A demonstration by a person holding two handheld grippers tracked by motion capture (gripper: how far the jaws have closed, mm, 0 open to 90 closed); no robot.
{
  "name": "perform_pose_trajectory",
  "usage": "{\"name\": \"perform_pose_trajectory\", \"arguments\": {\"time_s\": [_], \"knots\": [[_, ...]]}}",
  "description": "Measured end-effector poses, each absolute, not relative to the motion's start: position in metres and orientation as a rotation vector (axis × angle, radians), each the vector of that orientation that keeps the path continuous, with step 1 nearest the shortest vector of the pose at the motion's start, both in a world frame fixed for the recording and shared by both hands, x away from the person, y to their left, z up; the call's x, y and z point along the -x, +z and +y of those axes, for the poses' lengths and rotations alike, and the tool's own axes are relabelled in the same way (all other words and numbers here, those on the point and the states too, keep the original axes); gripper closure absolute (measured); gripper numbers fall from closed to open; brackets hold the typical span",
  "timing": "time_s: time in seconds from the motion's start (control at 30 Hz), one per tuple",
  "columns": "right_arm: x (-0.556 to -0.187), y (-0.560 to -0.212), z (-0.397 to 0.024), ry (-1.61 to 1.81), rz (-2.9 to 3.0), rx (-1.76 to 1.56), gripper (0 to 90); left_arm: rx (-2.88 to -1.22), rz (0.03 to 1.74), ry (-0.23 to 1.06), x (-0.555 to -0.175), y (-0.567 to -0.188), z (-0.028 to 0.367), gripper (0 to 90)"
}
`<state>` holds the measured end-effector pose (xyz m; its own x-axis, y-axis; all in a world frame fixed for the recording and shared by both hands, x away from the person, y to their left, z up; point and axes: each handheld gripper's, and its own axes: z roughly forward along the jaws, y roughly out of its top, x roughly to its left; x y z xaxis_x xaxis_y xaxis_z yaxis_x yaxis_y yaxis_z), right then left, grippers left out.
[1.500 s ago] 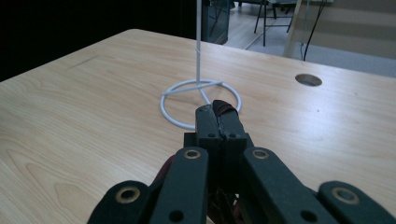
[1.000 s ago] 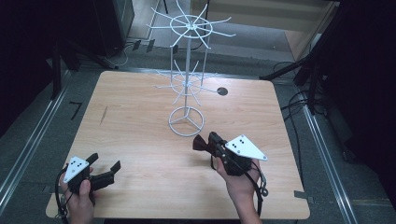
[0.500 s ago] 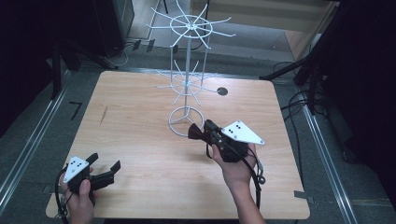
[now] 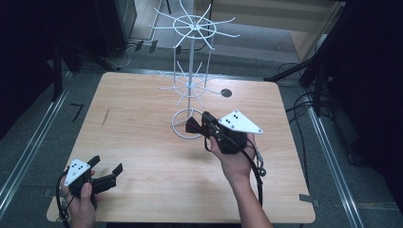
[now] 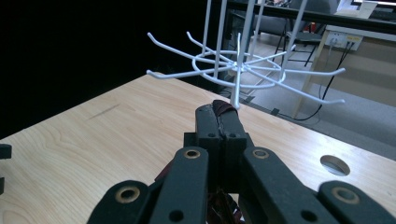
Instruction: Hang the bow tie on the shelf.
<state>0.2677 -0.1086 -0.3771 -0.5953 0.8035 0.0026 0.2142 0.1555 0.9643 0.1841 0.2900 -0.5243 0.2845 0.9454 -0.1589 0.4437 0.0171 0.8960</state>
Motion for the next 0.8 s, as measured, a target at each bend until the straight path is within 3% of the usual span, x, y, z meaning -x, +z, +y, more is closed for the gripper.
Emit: {"name": "perform_pose_trajectory", "arguments": {"time_s": [0.8], "knots": [[-0.294,-0.36,-0.104,1.483,1.907,-0.973,90.0,-1.591,1.311,0.65,-0.184,-0.524,0.29,7.3]]}}
